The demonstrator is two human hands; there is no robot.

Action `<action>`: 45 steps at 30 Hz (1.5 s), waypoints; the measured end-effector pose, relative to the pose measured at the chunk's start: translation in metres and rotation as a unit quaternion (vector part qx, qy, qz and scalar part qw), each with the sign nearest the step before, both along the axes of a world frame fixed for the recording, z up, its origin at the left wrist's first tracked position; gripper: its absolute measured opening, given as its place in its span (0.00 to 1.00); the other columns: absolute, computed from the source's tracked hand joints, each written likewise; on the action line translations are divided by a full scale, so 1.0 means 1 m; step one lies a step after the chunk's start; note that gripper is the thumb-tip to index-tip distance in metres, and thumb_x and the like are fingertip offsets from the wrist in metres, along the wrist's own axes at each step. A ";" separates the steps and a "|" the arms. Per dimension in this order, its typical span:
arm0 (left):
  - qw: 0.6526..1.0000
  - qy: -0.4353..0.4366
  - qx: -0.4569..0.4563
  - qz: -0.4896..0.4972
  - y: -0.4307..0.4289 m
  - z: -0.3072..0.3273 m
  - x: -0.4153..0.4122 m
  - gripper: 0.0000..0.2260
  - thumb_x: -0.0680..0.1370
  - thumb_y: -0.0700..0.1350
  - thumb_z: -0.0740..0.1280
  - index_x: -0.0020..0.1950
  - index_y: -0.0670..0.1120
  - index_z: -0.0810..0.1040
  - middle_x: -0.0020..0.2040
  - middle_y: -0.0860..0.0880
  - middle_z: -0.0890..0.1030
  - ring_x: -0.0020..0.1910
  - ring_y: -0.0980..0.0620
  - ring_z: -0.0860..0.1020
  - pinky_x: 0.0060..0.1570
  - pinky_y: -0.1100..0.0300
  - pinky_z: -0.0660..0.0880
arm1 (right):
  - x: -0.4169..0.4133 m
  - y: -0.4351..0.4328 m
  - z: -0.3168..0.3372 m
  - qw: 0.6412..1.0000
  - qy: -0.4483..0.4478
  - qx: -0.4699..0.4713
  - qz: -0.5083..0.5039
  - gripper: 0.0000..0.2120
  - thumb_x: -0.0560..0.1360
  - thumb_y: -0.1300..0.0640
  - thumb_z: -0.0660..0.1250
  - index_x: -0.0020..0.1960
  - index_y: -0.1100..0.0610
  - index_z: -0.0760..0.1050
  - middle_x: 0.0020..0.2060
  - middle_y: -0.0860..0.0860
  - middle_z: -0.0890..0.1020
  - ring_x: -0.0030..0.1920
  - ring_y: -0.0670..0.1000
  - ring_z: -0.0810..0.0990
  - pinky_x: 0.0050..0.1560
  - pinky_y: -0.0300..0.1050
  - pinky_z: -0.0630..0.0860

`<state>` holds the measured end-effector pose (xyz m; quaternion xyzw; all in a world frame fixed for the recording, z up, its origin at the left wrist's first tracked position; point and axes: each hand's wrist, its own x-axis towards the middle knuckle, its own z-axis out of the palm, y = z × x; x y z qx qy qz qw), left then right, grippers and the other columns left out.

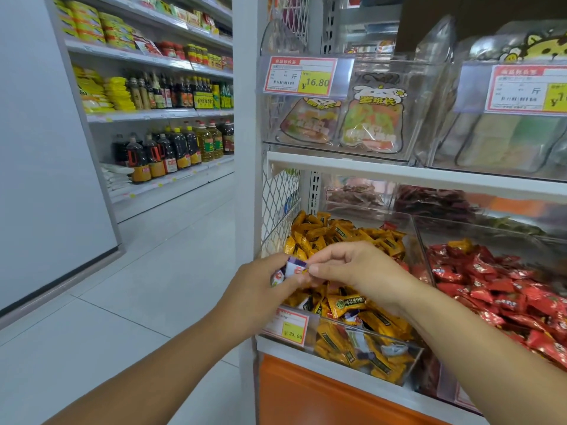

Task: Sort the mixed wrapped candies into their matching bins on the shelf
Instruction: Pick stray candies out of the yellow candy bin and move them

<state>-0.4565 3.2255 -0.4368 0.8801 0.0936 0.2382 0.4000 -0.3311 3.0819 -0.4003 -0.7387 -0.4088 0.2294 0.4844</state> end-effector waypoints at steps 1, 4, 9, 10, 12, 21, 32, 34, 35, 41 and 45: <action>1.000 0.001 0.002 0.014 0.003 0.000 -0.003 0.04 0.78 0.51 0.66 0.51 0.54 0.79 0.41 0.58 0.82 0.41 0.63 0.79 0.37 0.69 0.74 | 0.004 0.001 0.001 0.999 -0.039 -0.020 -0.008 0.04 0.75 0.58 0.70 0.49 0.53 0.82 0.42 0.50 0.86 0.44 0.47 0.84 0.47 0.41 0.80; 0.999 0.010 -0.013 0.033 0.014 0.001 -0.013 0.04 0.80 0.49 0.62 0.47 0.53 0.75 0.39 0.55 0.82 0.38 0.64 0.78 0.35 0.69 0.73 | 0.021 0.004 -0.003 0.979 -0.171 -0.097 -0.048 0.05 0.76 0.55 0.69 0.51 0.49 0.81 0.42 0.48 0.83 0.40 0.45 0.81 0.40 0.36 0.76; 0.996 0.038 -0.018 0.074 0.026 0.003 -0.031 0.08 0.78 0.52 0.62 0.41 0.51 0.73 0.33 0.50 0.79 0.30 0.61 0.74 0.35 0.59 0.74 | 0.019 0.036 -0.035 0.951 -0.273 -0.146 -0.005 0.13 0.77 0.55 0.68 0.61 0.49 0.78 0.52 0.45 0.78 0.52 0.44 0.74 0.51 0.37 0.68; 0.996 0.040 -0.017 0.077 0.027 0.003 -0.032 0.09 0.78 0.53 0.62 0.41 0.50 0.74 0.33 0.49 0.80 0.29 0.60 0.74 0.36 0.58 0.74 | 0.018 0.044 -0.041 0.941 -0.303 -0.152 -0.005 0.14 0.77 0.54 0.68 0.62 0.48 0.77 0.54 0.48 0.76 0.53 0.46 0.73 0.52 0.38 0.68; 0.996 0.044 -0.014 0.073 0.028 0.005 -0.033 0.10 0.79 0.53 0.62 0.42 0.49 0.74 0.33 0.50 0.81 0.31 0.59 0.76 0.36 0.60 0.75 | 0.018 0.054 -0.047 0.925 -0.346 -0.156 -0.019 0.13 0.76 0.53 0.69 0.60 0.47 0.77 0.53 0.50 0.74 0.54 0.49 0.73 0.51 0.41 0.69; 0.996 0.013 -0.076 0.049 0.027 -0.002 -0.031 0.08 0.81 0.43 0.61 0.51 0.54 0.78 0.40 0.56 0.82 0.34 0.60 0.79 0.30 0.69 0.73 | 0.018 0.042 -0.051 0.920 -0.351 -0.176 -0.008 0.11 0.76 0.51 0.67 0.58 0.49 0.77 0.52 0.48 0.74 0.56 0.49 0.71 0.56 0.45 0.71; 0.995 0.029 -0.057 0.076 0.017 -0.002 -0.027 0.09 0.78 0.51 0.66 0.57 0.62 0.77 0.50 0.61 0.77 0.46 0.57 0.77 0.33 0.70 0.74 | 0.009 0.039 -0.045 0.902 -0.387 -0.187 -0.030 0.12 0.77 0.45 0.64 0.58 0.46 0.78 0.50 0.48 0.71 0.58 0.50 0.69 0.56 0.47 0.70; 0.995 0.031 -0.059 0.080 0.017 -0.001 -0.027 0.12 0.76 0.51 0.68 0.59 0.61 0.78 0.52 0.63 0.75 0.49 0.57 0.77 0.35 0.69 0.75 | 0.009 0.032 -0.034 0.912 -0.378 -0.161 -0.012 0.12 0.78 0.46 0.64 0.58 0.48 0.79 0.49 0.47 0.72 0.55 0.48 0.70 0.56 0.45 0.70; 0.995 0.029 -0.060 0.075 0.017 -0.001 -0.027 0.13 0.75 0.51 0.69 0.60 0.61 0.78 0.52 0.63 0.75 0.51 0.57 0.76 0.36 0.69 0.76 | 0.007 0.027 -0.027 0.926 -0.352 -0.135 0.000 0.12 0.77 0.47 0.65 0.57 0.49 0.80 0.48 0.45 0.73 0.53 0.46 0.71 0.56 0.44 0.70; 0.997 0.006 -0.062 0.044 0.011 0.003 -0.023 0.08 0.74 0.50 0.71 0.50 0.62 0.78 0.46 0.61 0.80 0.45 0.64 0.77 0.33 0.72 0.73 | -0.010 0.013 -0.010 0.977 -0.202 -0.051 0.053 0.09 0.77 0.49 0.66 0.52 0.51 0.83 0.45 0.42 0.79 0.46 0.39 0.76 0.47 0.28 0.69; 0.998 0.008 -0.031 0.058 0.015 0.002 -0.024 0.04 0.76 0.51 0.69 0.44 0.53 0.75 0.38 0.56 0.80 0.34 0.63 0.78 0.29 0.71 0.71 | 0.002 0.010 -0.015 0.972 -0.208 -0.100 0.032 0.10 0.79 0.51 0.64 0.57 0.49 0.80 0.47 0.42 0.81 0.41 0.38 0.77 0.40 0.29 0.71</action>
